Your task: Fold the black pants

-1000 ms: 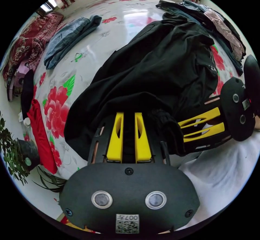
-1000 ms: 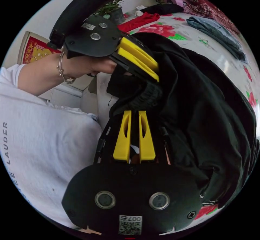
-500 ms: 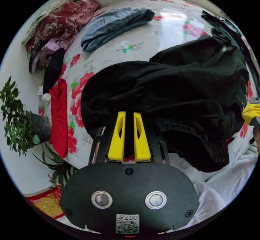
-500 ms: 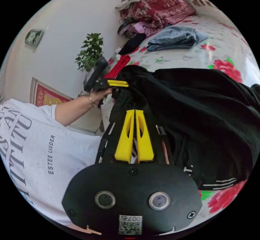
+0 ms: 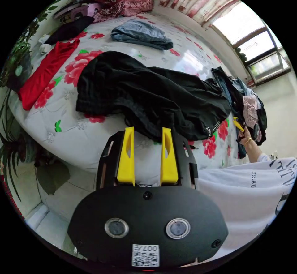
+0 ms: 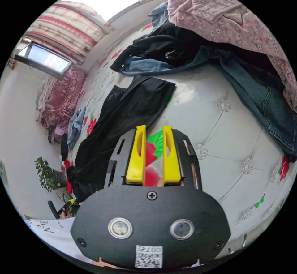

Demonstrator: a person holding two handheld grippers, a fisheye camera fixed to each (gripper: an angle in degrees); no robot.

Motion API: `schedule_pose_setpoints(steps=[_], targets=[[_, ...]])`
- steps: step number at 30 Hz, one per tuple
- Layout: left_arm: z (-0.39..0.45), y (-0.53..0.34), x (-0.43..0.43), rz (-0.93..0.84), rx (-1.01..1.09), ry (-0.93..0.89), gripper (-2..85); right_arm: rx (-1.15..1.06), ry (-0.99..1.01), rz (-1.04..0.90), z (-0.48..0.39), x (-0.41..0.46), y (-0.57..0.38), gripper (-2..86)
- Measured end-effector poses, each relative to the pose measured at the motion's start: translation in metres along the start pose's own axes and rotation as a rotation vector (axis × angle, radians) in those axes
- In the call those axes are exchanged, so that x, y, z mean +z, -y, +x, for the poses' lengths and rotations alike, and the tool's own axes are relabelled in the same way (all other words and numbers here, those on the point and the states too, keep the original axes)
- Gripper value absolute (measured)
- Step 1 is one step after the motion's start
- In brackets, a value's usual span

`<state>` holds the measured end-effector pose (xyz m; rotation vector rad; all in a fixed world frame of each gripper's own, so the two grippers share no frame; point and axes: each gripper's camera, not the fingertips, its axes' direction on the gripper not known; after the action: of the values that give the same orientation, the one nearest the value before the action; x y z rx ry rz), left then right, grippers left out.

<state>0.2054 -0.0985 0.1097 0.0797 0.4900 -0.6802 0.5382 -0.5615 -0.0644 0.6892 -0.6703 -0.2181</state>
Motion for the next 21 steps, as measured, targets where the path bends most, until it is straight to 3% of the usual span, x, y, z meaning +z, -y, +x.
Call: schedule_pose_setpoints(steps=[4,8,13,18,21], targets=[[0.051,0.021,0.033,-0.037,0.189,0.105,12.1,0.048,0.005,0.010,0.006,0.007,0.030,5.0],[0.052,0.039,0.089,-0.240,0.211,0.253,3.7,0.078,0.017,-0.024,0.005,0.023,0.050,4.3],[0.017,0.014,0.031,-0.131,0.159,0.158,0.4,0.069,0.106,-0.071,-0.002,0.027,0.052,0.7],[-0.035,-0.045,-0.080,0.064,0.046,0.137,-0.2,-0.049,0.344,0.031,0.006,-0.058,0.012,-0.1],[-0.059,-0.073,-0.101,0.089,-0.001,0.162,-0.2,-0.057,0.368,0.012,0.024,-0.097,-0.036,-0.2]])
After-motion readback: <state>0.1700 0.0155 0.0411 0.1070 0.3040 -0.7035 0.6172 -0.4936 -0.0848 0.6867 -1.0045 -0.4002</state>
